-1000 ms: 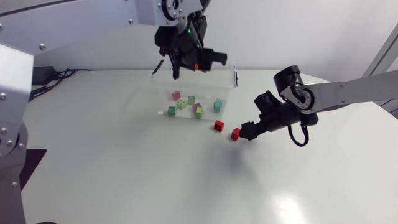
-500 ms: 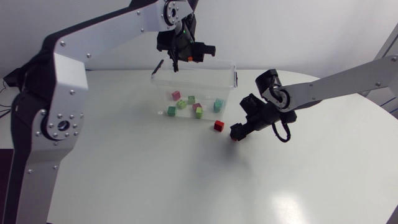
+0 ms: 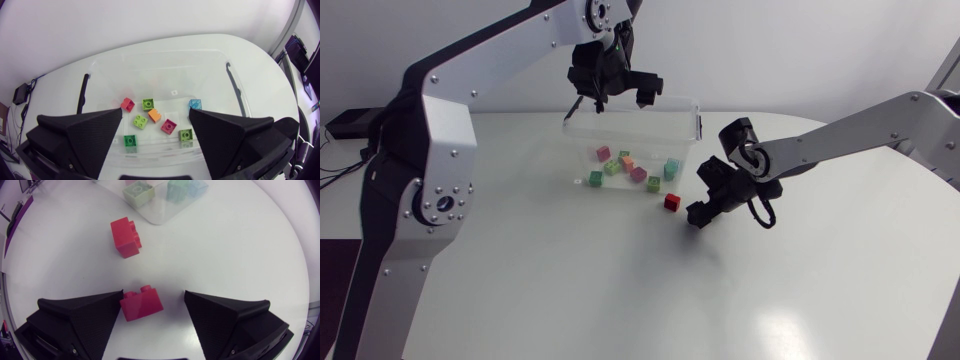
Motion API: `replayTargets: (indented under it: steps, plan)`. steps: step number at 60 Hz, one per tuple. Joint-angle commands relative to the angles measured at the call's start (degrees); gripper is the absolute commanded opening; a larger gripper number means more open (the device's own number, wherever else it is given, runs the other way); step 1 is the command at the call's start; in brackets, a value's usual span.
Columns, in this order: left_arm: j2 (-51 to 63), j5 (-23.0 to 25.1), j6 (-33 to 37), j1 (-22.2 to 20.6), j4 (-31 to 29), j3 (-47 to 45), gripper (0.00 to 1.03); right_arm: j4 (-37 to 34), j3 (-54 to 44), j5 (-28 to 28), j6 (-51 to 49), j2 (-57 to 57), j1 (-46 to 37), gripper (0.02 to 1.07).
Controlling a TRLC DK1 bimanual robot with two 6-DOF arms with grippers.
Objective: Place the duplo bricks in the container
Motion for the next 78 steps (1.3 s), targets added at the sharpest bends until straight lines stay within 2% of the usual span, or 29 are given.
replayTargets:
  steps: [1,6,8,17,26,41,53,62,73,75,78]
  plan:
    - [-4.83,-0.94,-0.77,-0.91,-0.99,-0.93,0.98,0.5,0.81,0.44,-1.43,1.52,0.73,0.59]
    - [-8.08,-1.02,-1.12,-1.35,-1.08,-3.13,0.98,0.41,0.55,0.35,-1.25,0.91,0.99,0.37]
    - [-9.31,-1.02,-1.21,-1.53,-1.08,-4.09,0.98,0.41,0.11,0.35,-1.25,0.47,1.08,0.33]
    - [-15.11,-1.02,-1.82,-1.88,-1.08,-9.54,0.98,0.58,-2.97,1.14,-1.08,-4.54,2.13,0.32]
    - [-20.12,-1.02,-2.09,-1.88,-0.03,-16.13,0.98,-2.14,-3.67,1.23,0.33,-11.75,2.57,0.32]
    - [-29.61,-1.11,-2.0,-0.12,5.77,-30.55,0.98,-9.0,5.82,1.49,5.16,-18.96,4.86,0.32]
    - [-36.64,-1.11,-1.74,1.64,10.26,-41.53,0.98,-11.46,19.89,2.46,9.38,-13.33,5.47,0.32]
    - [-41.39,-1.11,-1.74,2.51,12.72,-48.21,0.98,-13.13,30.26,3.34,10.97,-4.81,5.65,0.33]
    - [-45.26,-1.11,-1.56,3.31,14.56,-53.4,0.98,-13.48,38.08,4.39,12.99,3.54,6.09,0.33]
    - [-45.61,-1.11,-1.56,3.48,14.74,-53.84,0.98,-13.74,39.05,4.66,12.99,4.77,6.26,0.36]
    - [-46.14,-1.11,-1.47,3.83,14.91,-54.72,0.98,-14.09,40.54,4.92,13.34,6.35,6.53,0.51]
